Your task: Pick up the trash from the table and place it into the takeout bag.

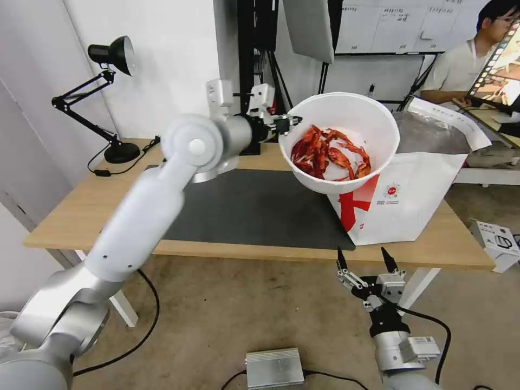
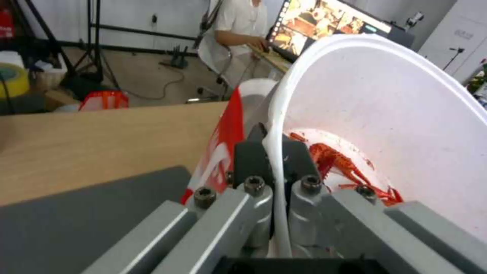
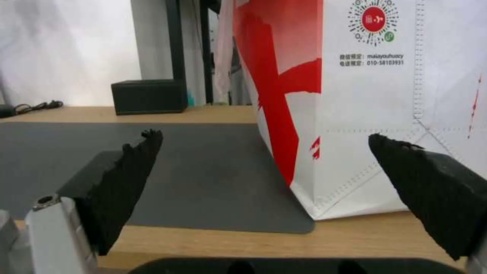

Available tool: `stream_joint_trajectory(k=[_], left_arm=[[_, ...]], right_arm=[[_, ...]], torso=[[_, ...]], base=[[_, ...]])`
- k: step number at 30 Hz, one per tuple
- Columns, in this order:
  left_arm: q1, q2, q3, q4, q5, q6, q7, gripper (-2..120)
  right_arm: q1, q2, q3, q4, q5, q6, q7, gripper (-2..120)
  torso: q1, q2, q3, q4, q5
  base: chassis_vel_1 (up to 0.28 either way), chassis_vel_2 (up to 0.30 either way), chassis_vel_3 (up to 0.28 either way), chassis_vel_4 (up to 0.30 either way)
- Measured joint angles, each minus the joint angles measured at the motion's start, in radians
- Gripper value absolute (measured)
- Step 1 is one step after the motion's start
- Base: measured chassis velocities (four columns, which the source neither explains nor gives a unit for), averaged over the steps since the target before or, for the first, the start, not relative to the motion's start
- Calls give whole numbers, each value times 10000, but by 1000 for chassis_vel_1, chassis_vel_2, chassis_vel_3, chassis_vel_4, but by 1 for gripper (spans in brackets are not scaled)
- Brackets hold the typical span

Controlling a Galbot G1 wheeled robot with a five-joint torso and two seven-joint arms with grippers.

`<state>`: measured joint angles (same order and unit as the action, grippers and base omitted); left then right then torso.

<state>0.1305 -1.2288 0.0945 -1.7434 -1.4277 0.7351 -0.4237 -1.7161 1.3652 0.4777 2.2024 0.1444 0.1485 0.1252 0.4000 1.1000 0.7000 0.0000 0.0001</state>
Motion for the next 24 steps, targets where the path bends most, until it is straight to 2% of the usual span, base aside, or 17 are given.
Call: stream_joint_trajectory(k=[16,24], left_arm=[[-974,-751,601,839,-5,3,-141,0],[-1576,-1556,877,1592,92,3,-215,0]], right_arm=[[0,0,0,0,0,0,0,100],[0,-1,0,0,0,0,0,100]], torso=[[0,0,0,1,-1],[0,0,0,-1,1]], base=[[0,0,0,0],[0,0,0,0]])
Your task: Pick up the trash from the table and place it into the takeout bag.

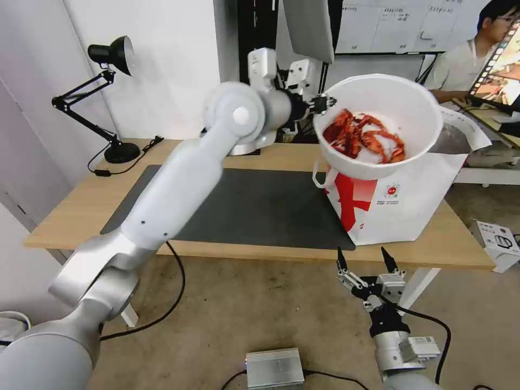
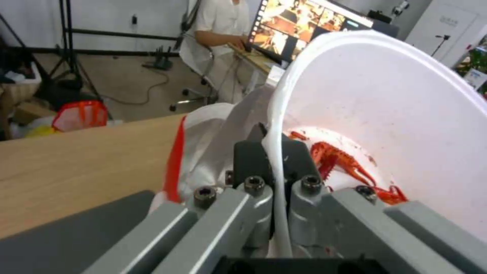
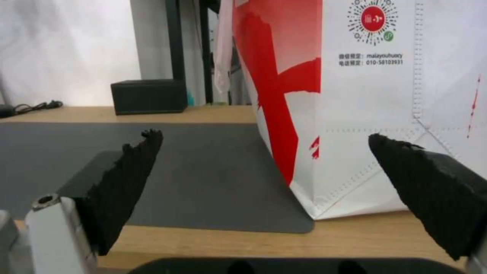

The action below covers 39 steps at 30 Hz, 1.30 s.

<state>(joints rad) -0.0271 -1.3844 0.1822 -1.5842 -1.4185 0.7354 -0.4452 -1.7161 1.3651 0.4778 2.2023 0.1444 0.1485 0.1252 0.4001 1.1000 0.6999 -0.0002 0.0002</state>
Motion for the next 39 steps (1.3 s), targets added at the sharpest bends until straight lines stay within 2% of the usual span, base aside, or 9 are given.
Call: stream_joint_trajectory(k=[10,24,31,39], left_arm=[[-384,-370,166,609,162,0,29,0],[-821,-1544,198,1898,792,-11,85,0],[-1104,-1899,102,2670,1273,-177,294,0],[-1092,-2101,138,2937,1514,-667,146,0]], right_arm=[[0,0,-1,0,0,0,0,100],[0,0,0,0,0,0,0,100],[0,0,0,0,0,0,0,100],[1,0,0,0,0,0,0,100]], torso=[[0,0,1,2,-2],[0,-1,1,0,0],[0,0,1,2,-1],[0,0,1,1,-2]], base=[[0,0,0,0],[0,0,0,0],[0,0,0,0],[0,0,0,0]])
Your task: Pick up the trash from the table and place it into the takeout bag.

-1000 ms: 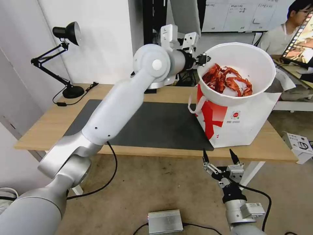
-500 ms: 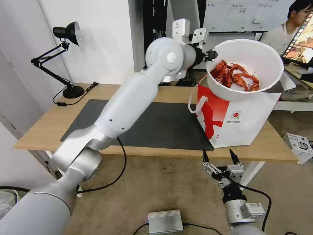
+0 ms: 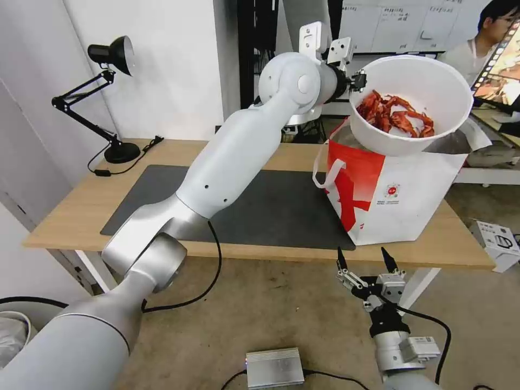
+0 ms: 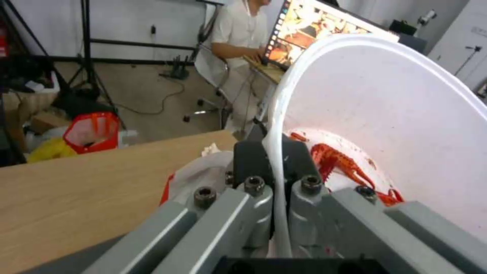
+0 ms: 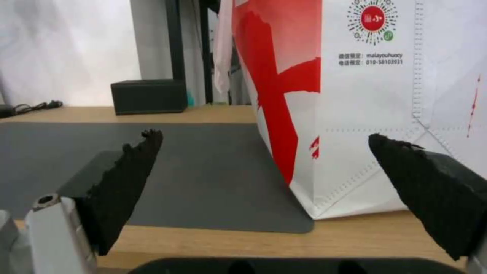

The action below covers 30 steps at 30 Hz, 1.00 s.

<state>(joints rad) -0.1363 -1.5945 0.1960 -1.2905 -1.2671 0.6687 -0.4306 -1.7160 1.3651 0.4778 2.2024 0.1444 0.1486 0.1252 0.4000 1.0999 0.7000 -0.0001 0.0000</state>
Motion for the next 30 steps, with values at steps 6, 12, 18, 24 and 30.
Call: stream_joint_trajectory(k=[6,12,18,24,30], left_arm=[[-37,-7,208,197,69,-547,-262,0],[58,-7,368,238,72,-754,-422,0],[227,-6,594,303,172,-1083,-517,0],[344,-8,852,303,267,-1139,-737,0],[341,-9,1017,302,269,-1139,-1054,0]], right_arm=[[0,0,0,0,0,0,0,100],[0,0,0,0,0,0,1,100],[0,0,0,0,0,0,0,100],[-1,1,-1,0,0,-1,1,100],[0,0,0,0,0,-1,0,100]], torso=[[-1,0,0,1,0],[-1,0,0,1,-1],[-1,0,0,1,0],[-1,0,0,1,0],[-1,0,0,1,0]], base=[[0,0,0,0],[0,0,0,0],[0,0,0,0],[0,0,0,0],[0,0,0,0]])
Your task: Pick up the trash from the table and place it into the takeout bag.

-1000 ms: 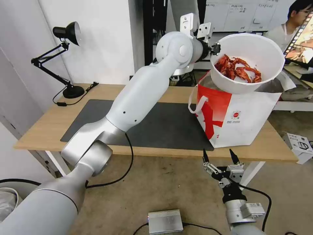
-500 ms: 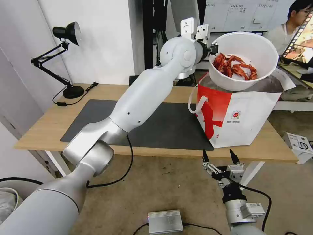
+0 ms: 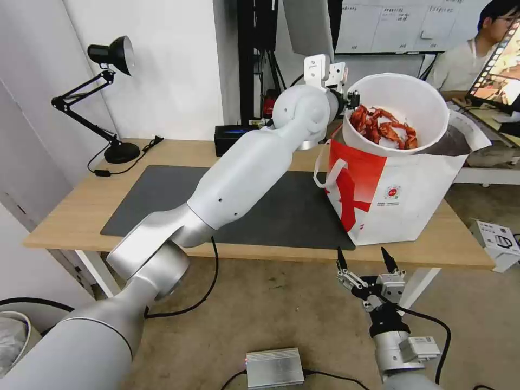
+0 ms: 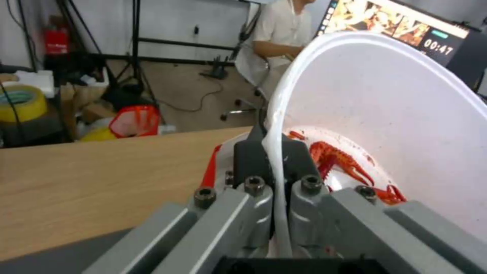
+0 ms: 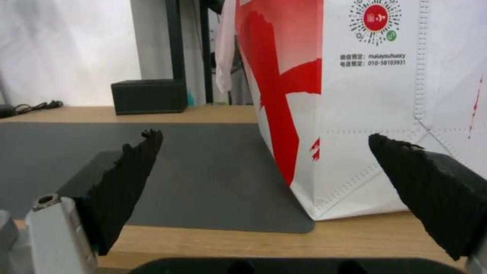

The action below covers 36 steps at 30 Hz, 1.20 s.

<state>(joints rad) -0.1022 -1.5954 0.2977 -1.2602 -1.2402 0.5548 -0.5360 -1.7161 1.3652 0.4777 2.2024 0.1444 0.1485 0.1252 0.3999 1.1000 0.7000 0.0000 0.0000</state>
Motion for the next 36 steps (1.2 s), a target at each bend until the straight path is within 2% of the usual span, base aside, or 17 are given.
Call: stream_joint_trajectory(k=[7,9,14,17,19,21,22,25,26,29,30,32,36], left_arm=[[36,-3,204,-46,43,21,-214,0],[48,-3,291,-68,79,101,-322,7],[74,-3,485,-86,163,212,-552,13],[56,-3,725,-88,182,290,-865,29],[48,-3,757,-88,183,294,-879,32],[26,-3,849,-96,185,306,-926,44],[26,-3,849,-96,185,306,-926,44],[1,-5,929,-126,190,308,-988,57],[1,-5,929,-126,190,308,-988,57],[-24,-5,972,-172,180,327,-1063,73],[-24,-5,972,-172,180,327,-1063,73],[-56,-5,978,-205,151,334,-1098,84],[-71,-5,998,-247,126,349,-1116,92]], right_arm=[[0,0,0,0,0,0,0,100],[0,0,0,0,0,0,0,100],[0,0,0,0,0,1,0,100],[0,0,0,0,0,0,0,100],[0,0,0,0,0,0,0,100],[0,0,0,0,0,1,0,100],[0,0,0,0,0,1,0,100],[0,0,0,0,0,0,0,100],[0,0,0,0,0,0,0,100],[0,0,0,0,0,0,0,100],[0,0,0,0,0,0,0,100],[0,0,0,0,0,0,0,100],[0,0,0,0,0,0,0,100]], torso=[[0,0,0,0,0],[0,0,0,0,0],[0,0,0,0,0],[0,0,0,0,0],[0,0,0,-1,0],[0,0,0,0,0],[0,0,0,0,0],[0,0,0,0,0],[0,0,0,0,0],[0,0,0,-1,0],[0,0,0,-1,0],[0,0,0,0,0],[0,0,0,-1,0]], base=[[0,0,0,0],[0,0,0,0],[0,0,0,0],[0,0,0,0],[0,0,0,0],[0,0,0,0],[0,0,0,0],[0,0,0,0],[0,0,0,0],[0,0,0,0],[0,0,0,0],[0,0,0,0],[0,0,0,0]])
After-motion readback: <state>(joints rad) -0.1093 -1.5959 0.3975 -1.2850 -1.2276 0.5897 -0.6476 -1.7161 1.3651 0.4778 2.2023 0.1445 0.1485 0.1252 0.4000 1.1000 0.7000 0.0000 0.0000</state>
